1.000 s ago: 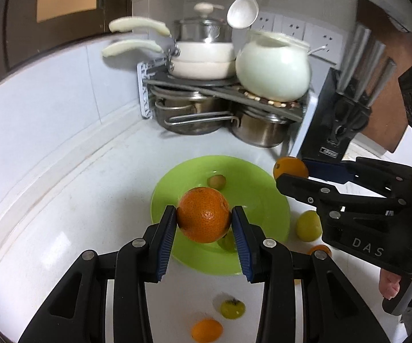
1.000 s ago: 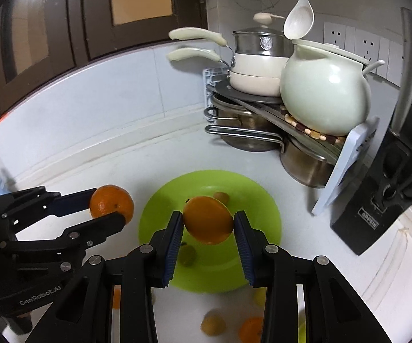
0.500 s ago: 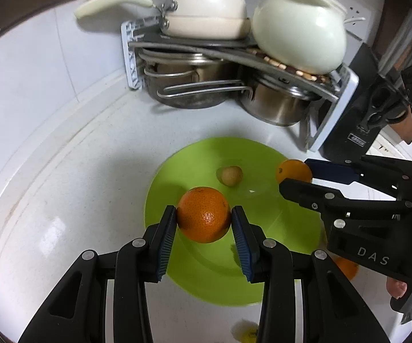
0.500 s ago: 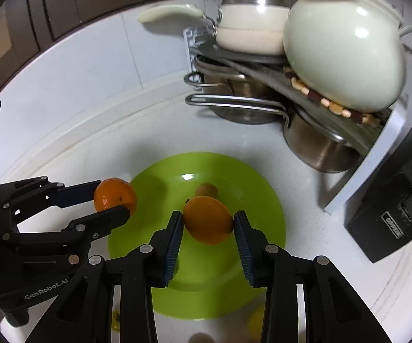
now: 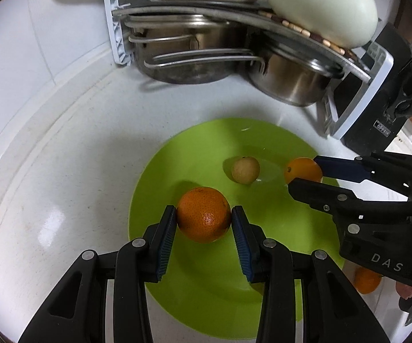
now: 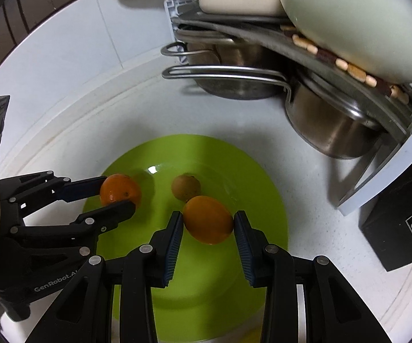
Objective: Organize fruits
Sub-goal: 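Carry both oranges over the green plate with both tools, then open both tools to release the oranges onto the plate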
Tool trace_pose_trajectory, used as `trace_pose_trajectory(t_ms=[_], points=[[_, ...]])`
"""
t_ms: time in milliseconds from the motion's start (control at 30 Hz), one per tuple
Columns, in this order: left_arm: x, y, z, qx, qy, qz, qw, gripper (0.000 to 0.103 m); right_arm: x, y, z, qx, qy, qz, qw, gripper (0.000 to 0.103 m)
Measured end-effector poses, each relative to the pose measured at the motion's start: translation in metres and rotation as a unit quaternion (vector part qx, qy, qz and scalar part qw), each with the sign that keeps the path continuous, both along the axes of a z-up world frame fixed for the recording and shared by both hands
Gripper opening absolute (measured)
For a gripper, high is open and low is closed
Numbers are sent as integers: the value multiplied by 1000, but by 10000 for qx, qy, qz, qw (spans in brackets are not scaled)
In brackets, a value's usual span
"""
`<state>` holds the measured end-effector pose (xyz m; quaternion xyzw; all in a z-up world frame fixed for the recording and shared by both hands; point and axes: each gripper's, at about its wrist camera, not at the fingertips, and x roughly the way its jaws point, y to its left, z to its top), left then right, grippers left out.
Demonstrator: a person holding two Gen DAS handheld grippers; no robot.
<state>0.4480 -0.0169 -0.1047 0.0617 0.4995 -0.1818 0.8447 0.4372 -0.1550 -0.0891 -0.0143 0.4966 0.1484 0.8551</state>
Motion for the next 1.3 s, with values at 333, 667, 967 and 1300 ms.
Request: trace_pose_trajectory(t_ms=[333,667,967,1300], points=[[-6,6,12,36,-137,184,9997,58,-4,-8,8,38,-92,-175,9998,50],[-63,21,58,160,-907,350,9951,70,-54,-13,42,-9,-716,-89,9974,50],[-125,37,103,13,-1539,729,9854,79,-106,-13,76,93,-1271,-22,9918,58],[-182,54,125,92,-1949,950,9762,83,-156,-4,91,35,-1718,32,9851,64]])
